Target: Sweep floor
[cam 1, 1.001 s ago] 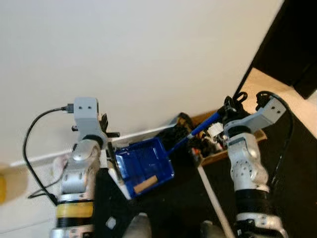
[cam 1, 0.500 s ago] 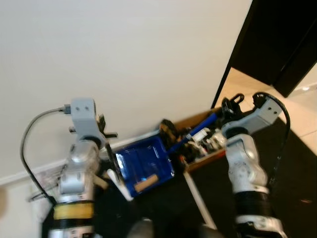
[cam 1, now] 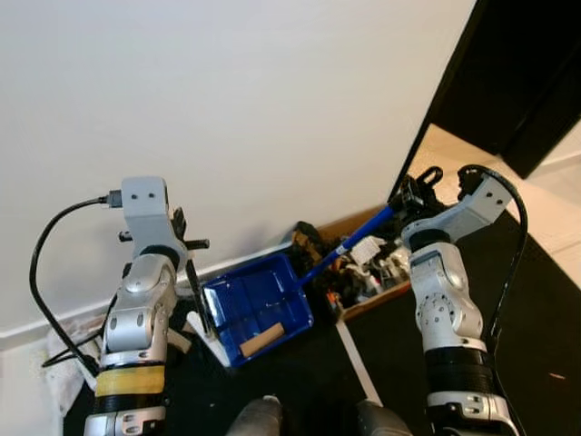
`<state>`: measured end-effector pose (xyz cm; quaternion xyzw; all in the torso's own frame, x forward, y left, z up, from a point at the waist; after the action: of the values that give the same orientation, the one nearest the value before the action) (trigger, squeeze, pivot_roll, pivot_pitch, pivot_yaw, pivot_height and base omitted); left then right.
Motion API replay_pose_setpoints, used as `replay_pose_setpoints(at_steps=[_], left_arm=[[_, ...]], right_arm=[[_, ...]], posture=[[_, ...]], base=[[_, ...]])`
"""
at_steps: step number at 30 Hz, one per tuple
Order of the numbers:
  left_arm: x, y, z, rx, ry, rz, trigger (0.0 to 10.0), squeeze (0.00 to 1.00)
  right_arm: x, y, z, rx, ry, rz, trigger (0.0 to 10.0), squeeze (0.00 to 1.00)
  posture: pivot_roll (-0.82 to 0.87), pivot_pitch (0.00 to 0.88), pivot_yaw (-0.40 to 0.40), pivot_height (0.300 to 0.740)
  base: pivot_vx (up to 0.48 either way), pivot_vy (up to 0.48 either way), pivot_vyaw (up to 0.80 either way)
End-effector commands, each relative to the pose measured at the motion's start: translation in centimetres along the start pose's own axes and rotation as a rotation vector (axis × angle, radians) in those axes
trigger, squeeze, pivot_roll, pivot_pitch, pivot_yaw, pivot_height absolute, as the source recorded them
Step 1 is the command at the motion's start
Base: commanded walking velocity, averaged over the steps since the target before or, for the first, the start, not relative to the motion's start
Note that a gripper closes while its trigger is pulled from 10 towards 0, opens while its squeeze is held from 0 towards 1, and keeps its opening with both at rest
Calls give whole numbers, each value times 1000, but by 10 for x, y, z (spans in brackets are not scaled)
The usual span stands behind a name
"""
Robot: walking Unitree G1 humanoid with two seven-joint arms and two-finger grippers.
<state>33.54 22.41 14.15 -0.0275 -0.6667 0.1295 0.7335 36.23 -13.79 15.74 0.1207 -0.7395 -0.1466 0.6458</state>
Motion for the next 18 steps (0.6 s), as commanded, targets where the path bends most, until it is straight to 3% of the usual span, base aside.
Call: replay_pose_setpoints(at_steps=[1, 14, 18], left_arm=[[5, -2, 2, -14, -29, -30, 10000, 0], [3, -2, 2, -3, -26, -30, 10000, 0], [3, 4, 2, 33, -27, -8, 10000, 0]], right_arm=[[6, 6, 1, 3, -38, -59, 10000, 0], [5, 6, 1, 1, -35, -61, 10000, 0], [5, 6, 1, 5, -34, -62, 10000, 0]], posture=[[256, 126, -2, 740], [257, 128, -2, 740], [257, 129, -2, 740]], base=[[0, -435, 0], [0, -461, 0], [0, 0, 0]])
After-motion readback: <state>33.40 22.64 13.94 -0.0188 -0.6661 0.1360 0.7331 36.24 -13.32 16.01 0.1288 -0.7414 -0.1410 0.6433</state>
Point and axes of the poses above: a point about 5 cm out from each wrist's last joint towards the gripper, its own z axis pointing back from the gripper into the wrist, its own x axis along the axis of the wrist's last joint, y = z × x, the point moved 3 cm from there along -z, pointing out of the wrist towards the gripper, and after that the axes turned 13 degrees about z, right-handed, at the moved point
